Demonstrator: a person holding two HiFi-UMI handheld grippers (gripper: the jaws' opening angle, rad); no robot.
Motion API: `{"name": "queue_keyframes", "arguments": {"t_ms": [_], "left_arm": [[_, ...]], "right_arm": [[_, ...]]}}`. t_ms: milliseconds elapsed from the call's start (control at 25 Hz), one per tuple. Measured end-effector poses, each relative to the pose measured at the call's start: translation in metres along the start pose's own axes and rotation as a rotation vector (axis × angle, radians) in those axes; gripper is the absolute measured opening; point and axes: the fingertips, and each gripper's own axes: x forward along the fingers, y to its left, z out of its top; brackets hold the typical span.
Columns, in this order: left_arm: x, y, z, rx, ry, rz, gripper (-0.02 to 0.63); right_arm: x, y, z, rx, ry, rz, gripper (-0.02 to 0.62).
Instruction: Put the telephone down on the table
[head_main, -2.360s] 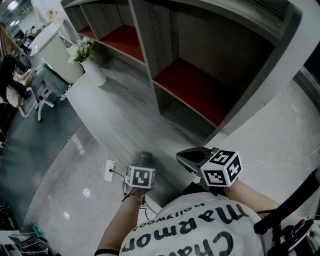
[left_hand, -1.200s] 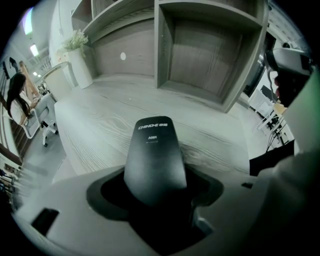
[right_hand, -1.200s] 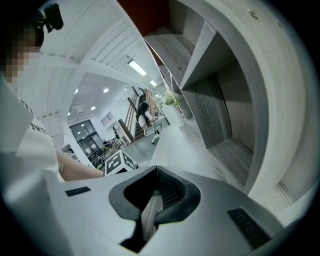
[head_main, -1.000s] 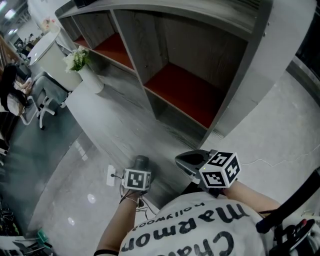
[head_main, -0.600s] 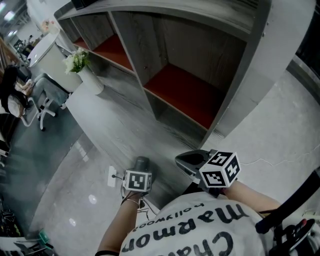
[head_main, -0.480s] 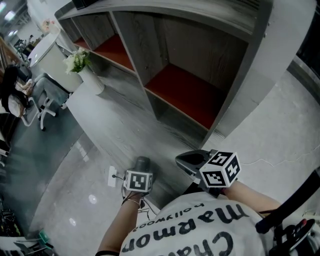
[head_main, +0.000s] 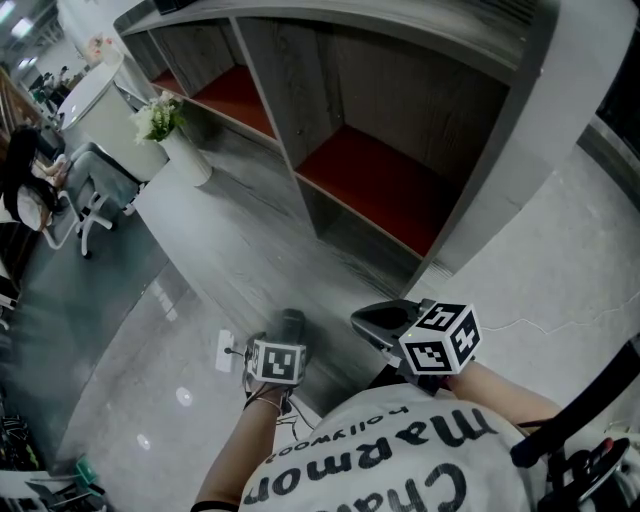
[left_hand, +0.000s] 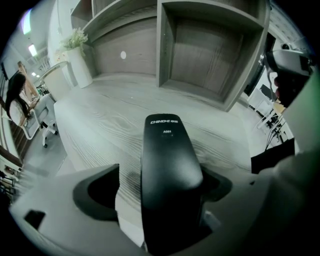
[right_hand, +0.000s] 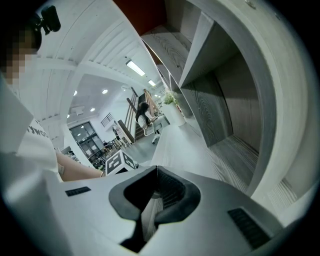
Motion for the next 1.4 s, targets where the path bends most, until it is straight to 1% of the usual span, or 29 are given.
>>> {"name": "queue_keyframes", "arguments": {"t_ms": [320,480,600,840,920,1040,1200,1400], "left_arm": [[-0.006,0.004,0.003,0.015,-0.027,0.017,0.433],[-0.017,0.011,0.008,0.033,-0.055,0.055,0.433],[-0.023,0.012,0.009,0.006,-0.083,0.046,0.433],[-0.051,0.026,0.019,-0.02,-0.173,0.096,0.433],[-0.057,0.022,0.019,-0.027,-0.198,0.084,0.431],[-0.063,0.013,0.02,-0.031,-0.239,0.044,0.431],[-0.074,0.012,0.023,-0.032,-0.289,0.028,0.431],[-0.086,0.009,0.021,-0.041,-0.322,-0.006,0.431]], "right_arm": [[0.001,0.004,-0.001,-0.002,-0.004,-0.006,0.011],[0.001,0.01,-0.001,-0.01,-0.007,-0.008,0.011],[0.001,0.015,-0.003,-0.016,-0.008,-0.006,0.011],[0.002,0.031,-0.008,-0.028,-0.004,-0.004,0.011],[0.002,0.038,-0.01,-0.033,-0.006,-0.003,0.012],[0.003,0.047,-0.014,-0.037,-0.011,-0.005,0.011],[0.006,0.057,-0.018,-0.039,-0.021,-0.012,0.012],[0.005,0.071,-0.025,-0.038,-0.038,-0.026,0.011]]}}
